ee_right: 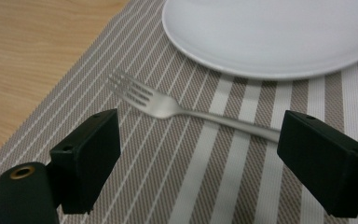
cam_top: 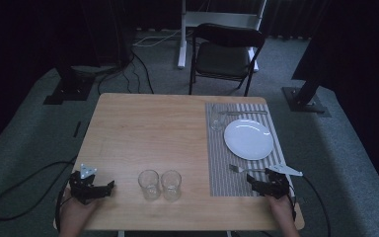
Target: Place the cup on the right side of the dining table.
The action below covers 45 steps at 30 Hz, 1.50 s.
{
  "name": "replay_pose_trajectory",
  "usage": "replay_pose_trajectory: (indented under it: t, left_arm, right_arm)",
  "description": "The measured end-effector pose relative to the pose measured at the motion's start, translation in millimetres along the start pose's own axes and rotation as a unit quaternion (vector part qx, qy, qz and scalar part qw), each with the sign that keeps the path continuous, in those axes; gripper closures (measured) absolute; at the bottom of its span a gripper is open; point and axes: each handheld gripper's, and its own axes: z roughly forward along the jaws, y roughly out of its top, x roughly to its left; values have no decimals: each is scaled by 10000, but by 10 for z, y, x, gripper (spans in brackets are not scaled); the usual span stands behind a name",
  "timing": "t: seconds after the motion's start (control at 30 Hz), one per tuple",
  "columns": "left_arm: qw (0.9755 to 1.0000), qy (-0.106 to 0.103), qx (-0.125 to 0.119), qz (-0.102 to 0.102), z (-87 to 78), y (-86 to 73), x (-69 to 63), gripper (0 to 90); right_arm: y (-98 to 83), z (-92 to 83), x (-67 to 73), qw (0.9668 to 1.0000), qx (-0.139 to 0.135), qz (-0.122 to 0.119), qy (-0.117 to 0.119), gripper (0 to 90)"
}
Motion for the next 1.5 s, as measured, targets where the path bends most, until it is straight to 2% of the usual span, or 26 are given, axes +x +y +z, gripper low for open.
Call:
replay_pose_trajectory:
  t: [0.13,0.27,0.4,0.53,0.6,0.77,0.83,0.87,0.97,1.13,1.5]
  left_arm:
    - [10000,0,1,0,0,0,0,0]
    - [10000,0,1,0,0,0,0,0]
    - [10000,0,0,0,0,0,0,0]
    - [10000,1,1,-1,0,0,0,0]
    - [10000,0,0,0,0,0,0,0]
    - [10000,1,0,-2,0,0,0,0]
    - [10000,-1,7,8,-1,0,1,0]
    - [10000,0,0,0,0,0,0,0]
    - [10000,21,-4,-33,1,0,2,0]
    - [9999,74,-6,-94,-1,-3,-4,0]
    - [9999,73,-8,-96,-1,-3,-4,0]
  right_arm:
    - [-53,-19,-30,10000,22,25,-62,127]
    - [-161,-53,-85,9996,47,203,-189,125]
    - [-258,-79,-106,9992,174,156,-327,125]
    - [-344,-158,-117,9976,193,144,-649,125]
    - [-374,-182,-133,9974,183,233,-660,125]
    - [-423,-212,-134,9968,165,252,-738,125]
    - [-461,-212,-127,9962,201,259,-812,125]
    - [-462,-202,-104,9944,275,166,-1003,125]
    - [-448,-174,-110,9928,389,217,-1112,126]
    - [-444,-164,-103,9922,398,239,-1161,125]
    - [-444,-165,-104,9922,398,242,-1158,125]
